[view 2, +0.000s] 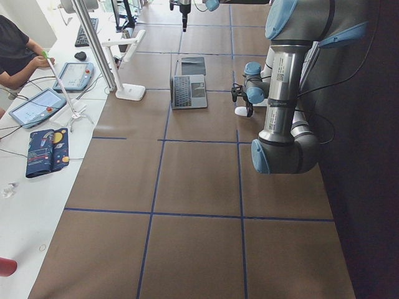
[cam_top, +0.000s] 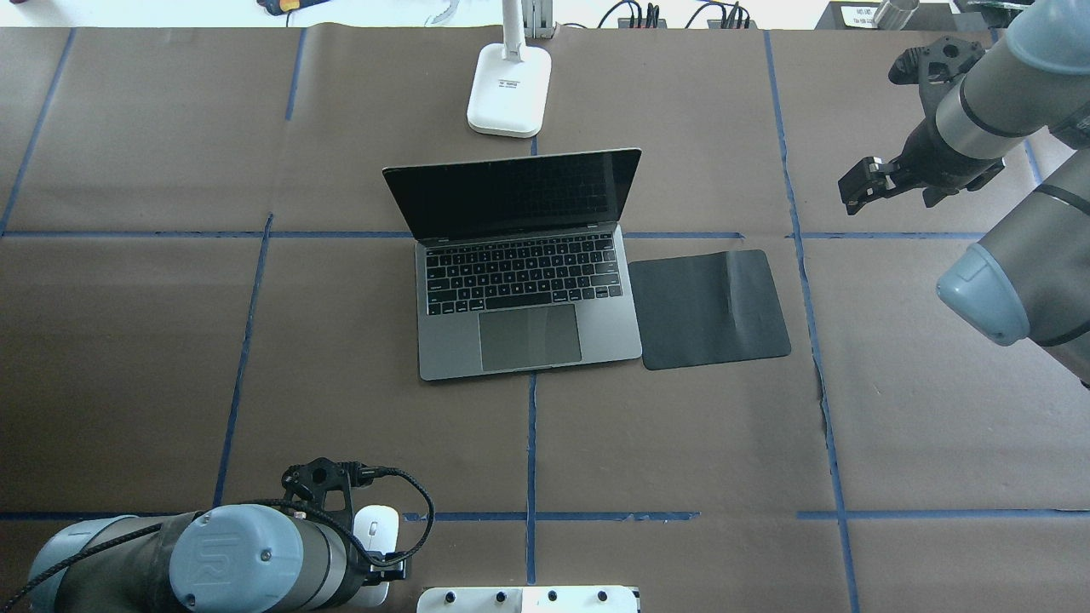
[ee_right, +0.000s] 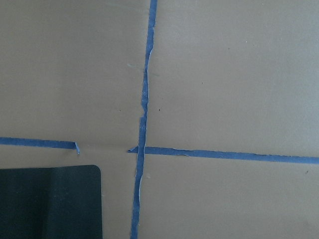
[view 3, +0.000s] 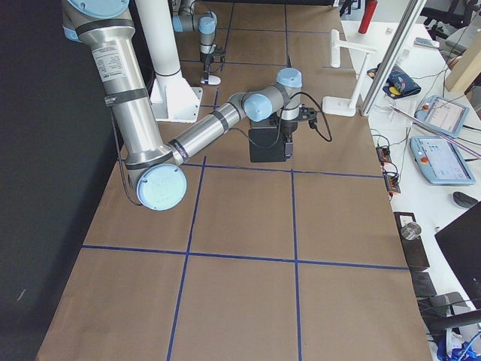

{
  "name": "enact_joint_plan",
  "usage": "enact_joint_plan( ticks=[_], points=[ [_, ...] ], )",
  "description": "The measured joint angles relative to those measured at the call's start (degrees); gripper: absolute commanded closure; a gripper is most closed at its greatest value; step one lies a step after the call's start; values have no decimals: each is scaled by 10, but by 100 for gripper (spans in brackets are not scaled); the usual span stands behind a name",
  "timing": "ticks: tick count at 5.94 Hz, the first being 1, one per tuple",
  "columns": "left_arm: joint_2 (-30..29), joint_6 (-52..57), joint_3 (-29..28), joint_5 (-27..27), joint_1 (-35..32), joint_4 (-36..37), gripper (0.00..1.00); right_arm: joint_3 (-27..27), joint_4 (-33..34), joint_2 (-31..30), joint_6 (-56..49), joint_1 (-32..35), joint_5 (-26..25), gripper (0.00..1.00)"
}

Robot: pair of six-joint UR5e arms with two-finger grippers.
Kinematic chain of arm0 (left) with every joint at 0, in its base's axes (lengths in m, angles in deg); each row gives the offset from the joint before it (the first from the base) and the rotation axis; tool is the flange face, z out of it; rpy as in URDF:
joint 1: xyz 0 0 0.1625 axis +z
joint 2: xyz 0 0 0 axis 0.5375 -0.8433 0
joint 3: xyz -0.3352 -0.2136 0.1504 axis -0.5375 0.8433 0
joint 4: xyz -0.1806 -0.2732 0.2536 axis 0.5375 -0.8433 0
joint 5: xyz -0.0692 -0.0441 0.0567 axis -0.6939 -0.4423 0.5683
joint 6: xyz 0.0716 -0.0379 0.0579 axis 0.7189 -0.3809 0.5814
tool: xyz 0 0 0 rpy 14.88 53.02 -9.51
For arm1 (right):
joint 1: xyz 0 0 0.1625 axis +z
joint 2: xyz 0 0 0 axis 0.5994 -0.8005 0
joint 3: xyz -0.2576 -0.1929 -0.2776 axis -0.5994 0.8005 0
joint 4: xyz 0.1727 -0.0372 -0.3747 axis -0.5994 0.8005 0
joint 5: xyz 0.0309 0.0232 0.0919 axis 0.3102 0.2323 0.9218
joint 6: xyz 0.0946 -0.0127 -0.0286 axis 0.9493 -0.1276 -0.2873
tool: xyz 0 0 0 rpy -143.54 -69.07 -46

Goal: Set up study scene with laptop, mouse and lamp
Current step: 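Lower the left gripper over the white mouse and grasp it, then carry the white mouse with the left gripper onto the black mouse pad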

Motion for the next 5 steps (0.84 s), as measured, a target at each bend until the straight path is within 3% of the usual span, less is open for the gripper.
enact_joint_plan(
  ticks=[1,3,5],
  points=[
    [-6,0,27,-2,-16,37,98,0,0,0,0,2,2,0],
    [-93,27,42,-3,-58,142,97,-4,-1,-1,-1,9,16,0],
    [-232,49,-67,-2,-95,158,97,-12,-1,-20,-38,36,29,0]
  ],
)
